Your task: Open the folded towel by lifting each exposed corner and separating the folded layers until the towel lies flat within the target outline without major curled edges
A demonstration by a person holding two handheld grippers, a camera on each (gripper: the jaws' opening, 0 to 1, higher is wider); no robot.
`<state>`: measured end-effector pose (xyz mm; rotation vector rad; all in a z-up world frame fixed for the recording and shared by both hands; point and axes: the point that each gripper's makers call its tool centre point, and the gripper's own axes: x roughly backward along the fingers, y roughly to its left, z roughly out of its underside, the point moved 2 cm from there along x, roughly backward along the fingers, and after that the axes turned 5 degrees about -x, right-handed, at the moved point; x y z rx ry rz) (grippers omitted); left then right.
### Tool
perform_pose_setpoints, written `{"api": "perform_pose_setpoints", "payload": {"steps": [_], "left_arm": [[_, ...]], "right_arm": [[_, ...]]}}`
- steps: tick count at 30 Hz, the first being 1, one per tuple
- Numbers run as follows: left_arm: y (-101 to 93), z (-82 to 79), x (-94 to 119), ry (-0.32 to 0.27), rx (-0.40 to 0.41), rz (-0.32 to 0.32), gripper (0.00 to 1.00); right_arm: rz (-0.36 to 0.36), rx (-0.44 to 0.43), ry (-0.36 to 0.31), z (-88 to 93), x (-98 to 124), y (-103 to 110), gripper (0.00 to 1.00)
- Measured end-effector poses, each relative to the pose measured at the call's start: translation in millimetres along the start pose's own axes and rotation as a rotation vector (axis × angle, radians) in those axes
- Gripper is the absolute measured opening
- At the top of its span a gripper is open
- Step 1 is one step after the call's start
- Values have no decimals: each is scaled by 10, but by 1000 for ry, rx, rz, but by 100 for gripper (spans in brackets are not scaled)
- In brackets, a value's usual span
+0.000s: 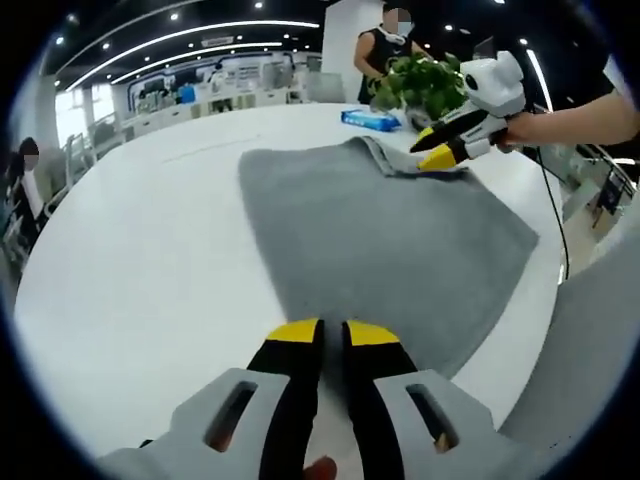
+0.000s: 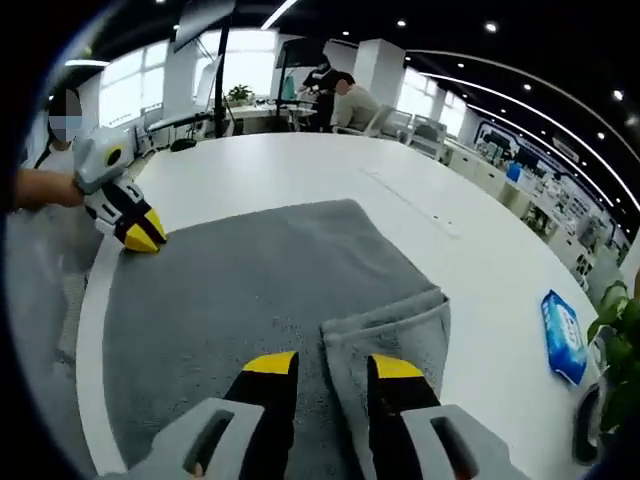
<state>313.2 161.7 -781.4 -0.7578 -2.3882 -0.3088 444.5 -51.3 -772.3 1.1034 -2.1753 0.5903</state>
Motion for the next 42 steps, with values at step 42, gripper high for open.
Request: {"api": "perform_pose_setpoints", "payload": {"steps": [42], "left_arm": [[-541,-1042,-93,-207,21,-46,7]], "right_arm": [[294,-361,-85,510,344,-1269,6]]}}
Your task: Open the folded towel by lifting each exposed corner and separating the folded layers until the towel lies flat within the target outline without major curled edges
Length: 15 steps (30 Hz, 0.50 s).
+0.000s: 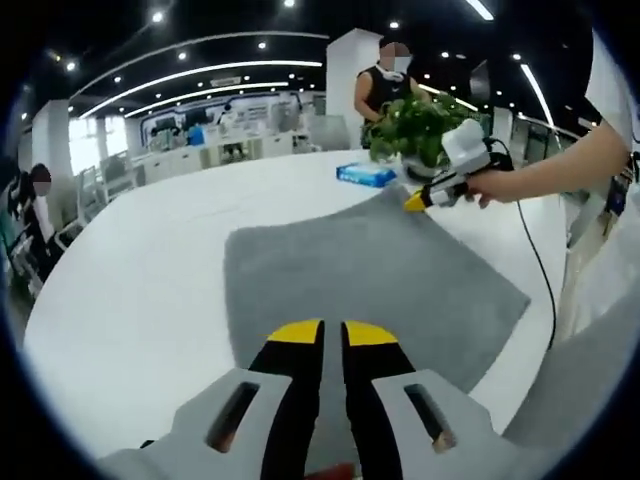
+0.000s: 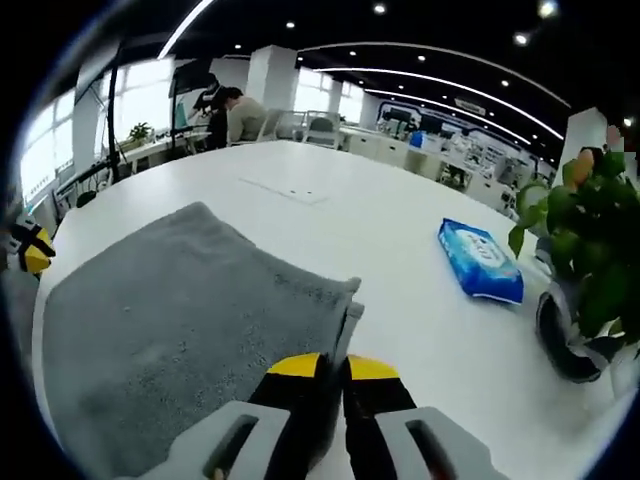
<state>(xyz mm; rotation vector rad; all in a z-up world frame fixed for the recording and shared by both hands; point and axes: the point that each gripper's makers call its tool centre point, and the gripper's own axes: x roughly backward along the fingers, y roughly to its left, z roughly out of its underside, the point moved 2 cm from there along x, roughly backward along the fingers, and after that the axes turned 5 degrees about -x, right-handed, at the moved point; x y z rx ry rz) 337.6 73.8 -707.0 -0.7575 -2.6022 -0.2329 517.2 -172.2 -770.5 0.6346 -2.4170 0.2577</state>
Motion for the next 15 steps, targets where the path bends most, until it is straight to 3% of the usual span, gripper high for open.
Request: {"api": "perform_pose_setpoints", "payload": {"steps": [8,9,11,12,15], "left_arm": [[-1005,-292,-529,18,150,189,8],[-1098,-368,-567,-17,204,216,9],[-1232,-451,-626,-15,397,224,12],[-1279,-476,-651,-21,424,239,14],[-1361,-413,-733,18,361,232,14]], "right_arm": [[15,-41,-25,47,142,-99,9],[18,-44,-28,62,178,-103,9],[24,-49,-23,119,279,-124,9],[22,-64,-26,137,325,-125,9],[1,-106,-19,228,453,-98,8]]}}
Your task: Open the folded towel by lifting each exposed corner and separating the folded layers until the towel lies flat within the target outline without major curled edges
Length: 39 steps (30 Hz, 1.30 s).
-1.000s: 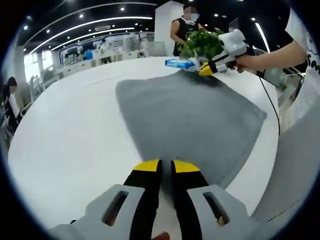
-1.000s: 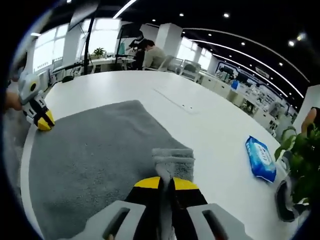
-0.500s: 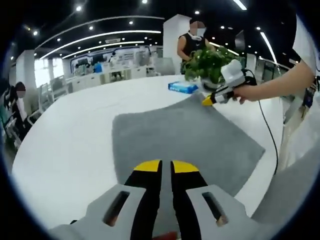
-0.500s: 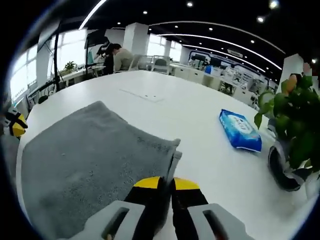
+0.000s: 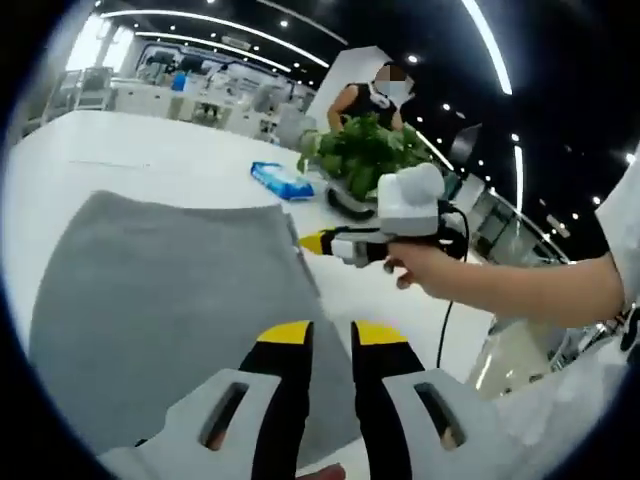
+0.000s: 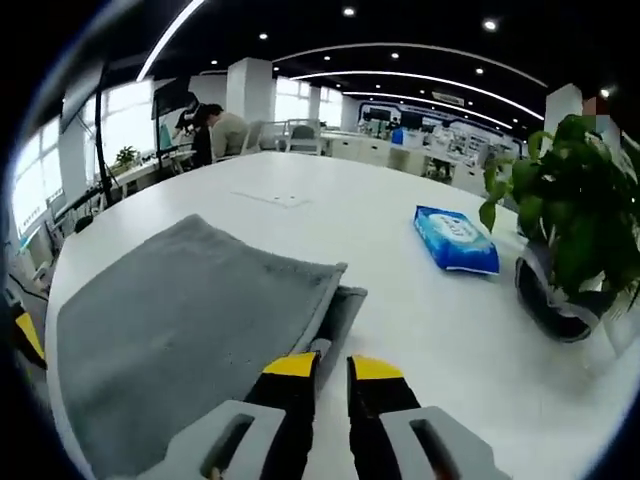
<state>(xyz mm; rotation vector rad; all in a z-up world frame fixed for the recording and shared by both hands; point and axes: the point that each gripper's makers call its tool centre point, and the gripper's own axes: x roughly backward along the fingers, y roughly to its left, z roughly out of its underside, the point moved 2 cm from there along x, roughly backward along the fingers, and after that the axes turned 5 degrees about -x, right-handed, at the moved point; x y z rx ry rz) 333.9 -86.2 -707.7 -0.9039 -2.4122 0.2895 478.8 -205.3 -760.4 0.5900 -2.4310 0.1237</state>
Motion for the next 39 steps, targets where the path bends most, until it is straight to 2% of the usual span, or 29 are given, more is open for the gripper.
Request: {"api": "perform_pose_setpoints", "payload": {"steps": [2,4,7,10,13,16,18,23,25,33,39], "left_arm": [[8,72,-31,31,-53,-19,14],[-25,141,-70,57,-76,-13,14],[-85,221,-145,73,-108,-13,17],[-215,255,-228,75,-95,15,19],[-356,341,-356,90,-99,39,19],[-412,430,-425,111,-105,44,19],[-425,449,-440,118,-123,42,19],[-378,440,-431,132,-150,16,20],[-353,442,-419,136,-159,3,20],[-273,446,-364,146,-187,-41,21],[-259,296,-342,118,-200,-60,21]], "right_arm": [[-3,-4,0,46,43,11,7],[-23,-47,23,124,108,85,6],[-13,-45,-4,157,194,117,6],[-62,-114,3,225,232,237,6],[-90,-132,2,270,217,300,6],[-113,-114,29,338,192,361,6],[-147,-130,45,359,189,444,6],[-154,-133,90,456,154,496,5],[-172,-170,111,482,157,554,0],[-195,-208,90,231,203,652,0],[-205,-191,74,13,292,818,0]]}}
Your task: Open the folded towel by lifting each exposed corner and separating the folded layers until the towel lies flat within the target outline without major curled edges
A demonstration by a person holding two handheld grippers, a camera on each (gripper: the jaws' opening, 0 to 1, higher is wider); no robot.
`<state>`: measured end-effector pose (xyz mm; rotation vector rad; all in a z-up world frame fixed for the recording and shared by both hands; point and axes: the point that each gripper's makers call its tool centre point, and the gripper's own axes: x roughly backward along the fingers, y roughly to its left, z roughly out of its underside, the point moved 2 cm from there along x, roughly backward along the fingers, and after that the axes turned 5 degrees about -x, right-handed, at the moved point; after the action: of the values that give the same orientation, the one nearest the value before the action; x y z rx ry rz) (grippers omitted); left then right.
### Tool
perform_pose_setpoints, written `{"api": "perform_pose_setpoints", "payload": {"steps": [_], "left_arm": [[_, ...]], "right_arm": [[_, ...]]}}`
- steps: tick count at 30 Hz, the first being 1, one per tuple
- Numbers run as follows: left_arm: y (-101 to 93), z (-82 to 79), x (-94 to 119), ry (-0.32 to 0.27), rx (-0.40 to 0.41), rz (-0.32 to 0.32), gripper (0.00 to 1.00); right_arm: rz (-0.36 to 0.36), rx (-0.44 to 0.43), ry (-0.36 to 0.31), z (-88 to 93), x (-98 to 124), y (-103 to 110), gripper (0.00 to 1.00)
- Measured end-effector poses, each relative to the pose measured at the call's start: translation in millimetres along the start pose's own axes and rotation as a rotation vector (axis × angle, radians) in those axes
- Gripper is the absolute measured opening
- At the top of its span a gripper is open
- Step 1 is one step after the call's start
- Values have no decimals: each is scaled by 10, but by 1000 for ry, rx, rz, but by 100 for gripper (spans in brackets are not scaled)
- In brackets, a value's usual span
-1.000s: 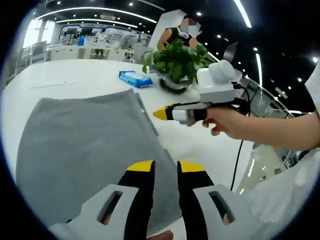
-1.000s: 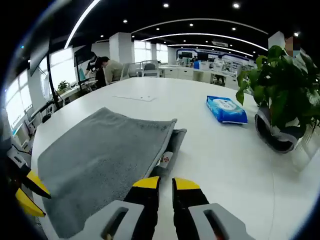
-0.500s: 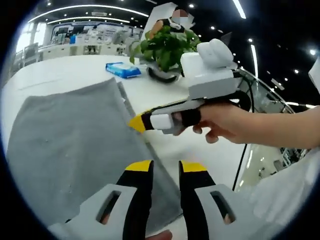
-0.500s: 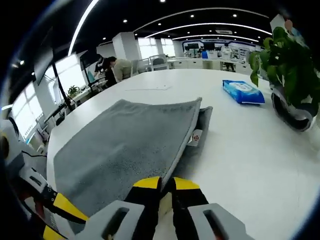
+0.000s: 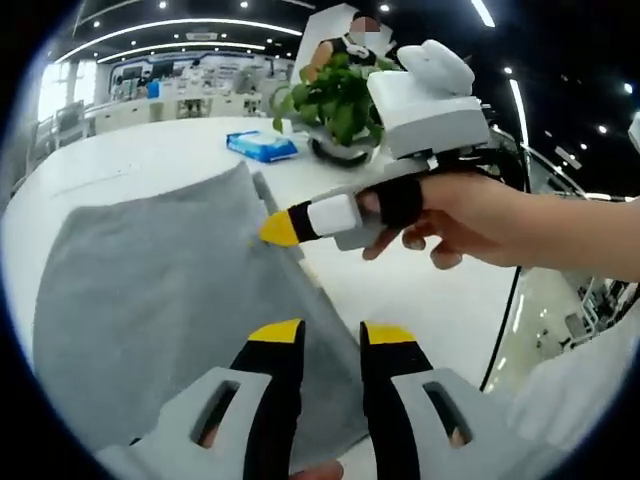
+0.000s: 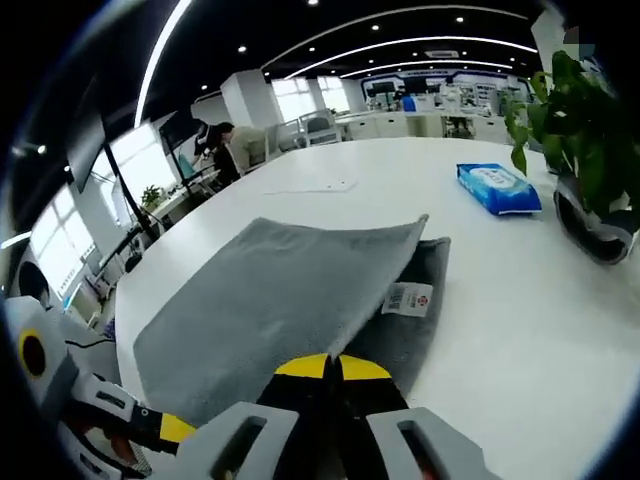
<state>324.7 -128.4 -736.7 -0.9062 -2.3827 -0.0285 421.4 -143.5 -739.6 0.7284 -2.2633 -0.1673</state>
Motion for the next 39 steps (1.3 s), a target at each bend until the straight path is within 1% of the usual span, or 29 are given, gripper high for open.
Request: {"api": "perform_pose_setpoints", "payload": {"steps": [2,4,5,7,8,9,13,18,19,22,26,29,33,35,39], "left_arm": [[29,-69,7,-24,15,-5,22],[79,-95,15,-28,32,-22,23],[135,-107,30,-27,35,-42,23],[213,-141,77,-39,20,-70,22],[264,-167,115,-45,-4,-84,22],[305,-174,155,-37,-24,-86,22],[401,-239,262,-39,-30,-80,22],[548,-318,401,-51,-15,-100,22],[580,-326,421,-52,-14,-107,21],[741,-303,511,-41,-11,-145,20],[885,-241,618,-33,34,-150,18],[1019,-219,779,-49,22,-177,18],[1212,-192,963,-63,43,-203,18],[1305,-171,1031,-67,45,-215,18],[1445,-147,1127,-71,58,-220,19]], "right_arm": [[-7,7,-3,-57,1,75,0],[-15,26,-7,-131,0,211,0],[-14,30,-8,-151,-2,254,0],[-15,46,-7,-194,-14,371,0],[-15,56,-7,-207,-21,414,0],[-10,66,-3,-222,-25,482,0],[-12,109,-17,-321,-48,732,0],[-23,103,-16,-402,-92,992,0],[-24,107,-16,-404,-98,1015,0],[-31,132,-15,-427,-146,1183,0],[-44,145,-12,-447,-194,1371,0],[-55,154,-10,-455,-231,1520,0],[-65,143,6,-410,-278,1703,0],[-72,133,13,-386,-306,1807,0],[-76,141,14,-354,-342,1986,0]]}}
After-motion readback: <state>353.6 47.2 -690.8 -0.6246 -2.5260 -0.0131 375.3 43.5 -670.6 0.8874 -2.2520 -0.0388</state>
